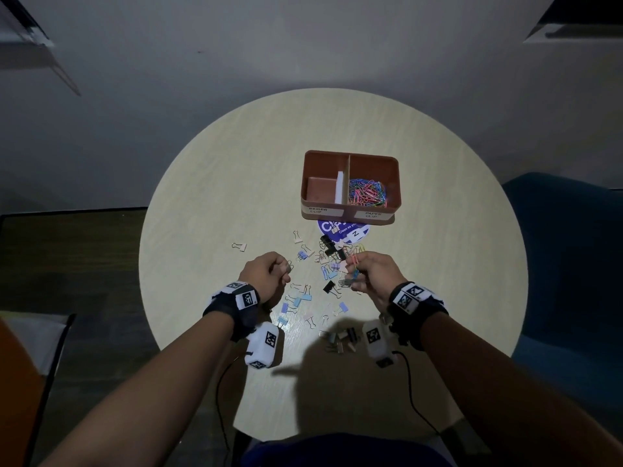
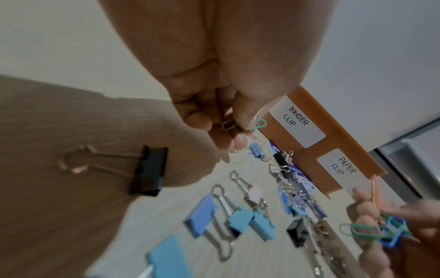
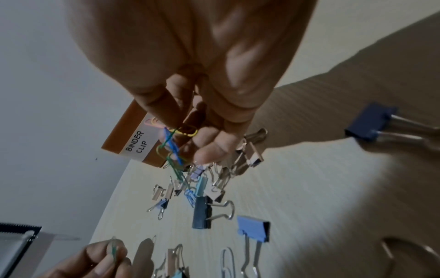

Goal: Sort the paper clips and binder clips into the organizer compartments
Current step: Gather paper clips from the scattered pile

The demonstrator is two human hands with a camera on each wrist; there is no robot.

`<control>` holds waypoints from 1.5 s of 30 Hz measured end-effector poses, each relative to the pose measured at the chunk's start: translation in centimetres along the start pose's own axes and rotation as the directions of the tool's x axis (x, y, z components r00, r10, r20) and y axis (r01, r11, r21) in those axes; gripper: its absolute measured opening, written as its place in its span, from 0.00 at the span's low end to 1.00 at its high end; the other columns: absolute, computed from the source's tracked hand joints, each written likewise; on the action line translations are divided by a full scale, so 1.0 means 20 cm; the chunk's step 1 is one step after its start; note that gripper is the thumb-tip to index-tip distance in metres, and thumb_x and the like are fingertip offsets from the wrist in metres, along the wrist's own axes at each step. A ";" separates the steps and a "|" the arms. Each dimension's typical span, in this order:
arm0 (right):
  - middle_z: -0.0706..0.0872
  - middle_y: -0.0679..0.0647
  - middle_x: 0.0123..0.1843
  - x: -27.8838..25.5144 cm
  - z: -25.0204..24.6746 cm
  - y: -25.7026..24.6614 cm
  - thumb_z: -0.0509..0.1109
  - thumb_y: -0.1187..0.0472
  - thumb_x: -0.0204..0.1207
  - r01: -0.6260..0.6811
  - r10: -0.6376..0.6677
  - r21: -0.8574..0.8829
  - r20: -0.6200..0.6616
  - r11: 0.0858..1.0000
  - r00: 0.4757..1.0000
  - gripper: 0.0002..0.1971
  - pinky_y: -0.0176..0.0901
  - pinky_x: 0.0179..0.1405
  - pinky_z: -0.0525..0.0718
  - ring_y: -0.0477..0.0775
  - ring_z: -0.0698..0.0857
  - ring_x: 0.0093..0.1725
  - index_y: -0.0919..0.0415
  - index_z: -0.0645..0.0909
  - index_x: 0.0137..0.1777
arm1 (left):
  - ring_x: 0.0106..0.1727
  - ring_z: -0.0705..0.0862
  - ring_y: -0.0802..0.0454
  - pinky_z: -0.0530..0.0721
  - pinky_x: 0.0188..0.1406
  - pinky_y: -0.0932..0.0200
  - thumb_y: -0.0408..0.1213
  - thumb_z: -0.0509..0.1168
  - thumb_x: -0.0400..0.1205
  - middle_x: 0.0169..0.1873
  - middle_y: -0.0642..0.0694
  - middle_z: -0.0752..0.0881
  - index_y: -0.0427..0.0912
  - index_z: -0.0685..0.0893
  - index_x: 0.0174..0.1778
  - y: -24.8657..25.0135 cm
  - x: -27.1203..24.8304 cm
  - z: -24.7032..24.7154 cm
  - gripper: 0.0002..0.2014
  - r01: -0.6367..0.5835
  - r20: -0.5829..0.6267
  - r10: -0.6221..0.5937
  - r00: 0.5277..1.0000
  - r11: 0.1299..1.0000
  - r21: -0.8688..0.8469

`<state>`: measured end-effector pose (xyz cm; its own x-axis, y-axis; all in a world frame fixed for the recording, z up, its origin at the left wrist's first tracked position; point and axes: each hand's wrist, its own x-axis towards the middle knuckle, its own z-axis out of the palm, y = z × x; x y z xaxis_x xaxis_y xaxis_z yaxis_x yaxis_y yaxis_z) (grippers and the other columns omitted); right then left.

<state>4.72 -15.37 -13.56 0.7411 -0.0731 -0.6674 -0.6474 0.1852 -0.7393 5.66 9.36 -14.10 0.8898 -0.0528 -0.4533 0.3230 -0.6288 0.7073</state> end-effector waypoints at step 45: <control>0.83 0.50 0.39 0.25 -0.22 -0.08 0.74 0.48 0.76 0.104 -0.230 -0.840 -0.026 0.533 0.973 0.12 0.41 0.36 0.75 0.55 0.83 0.39 0.53 0.78 0.50 | 0.54 0.86 0.44 0.86 0.50 0.52 0.42 0.65 0.82 0.54 0.48 0.88 0.55 0.86 0.61 0.25 0.10 0.28 0.12 -0.250 0.178 0.178 0.968 0.771 0.586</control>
<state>8.69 -20.42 -16.22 0.8654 -0.1395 -0.4813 -0.4175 -0.7318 -0.5387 7.21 1.78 -14.57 0.8615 -0.3011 -0.4089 -0.1618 -0.9260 0.3411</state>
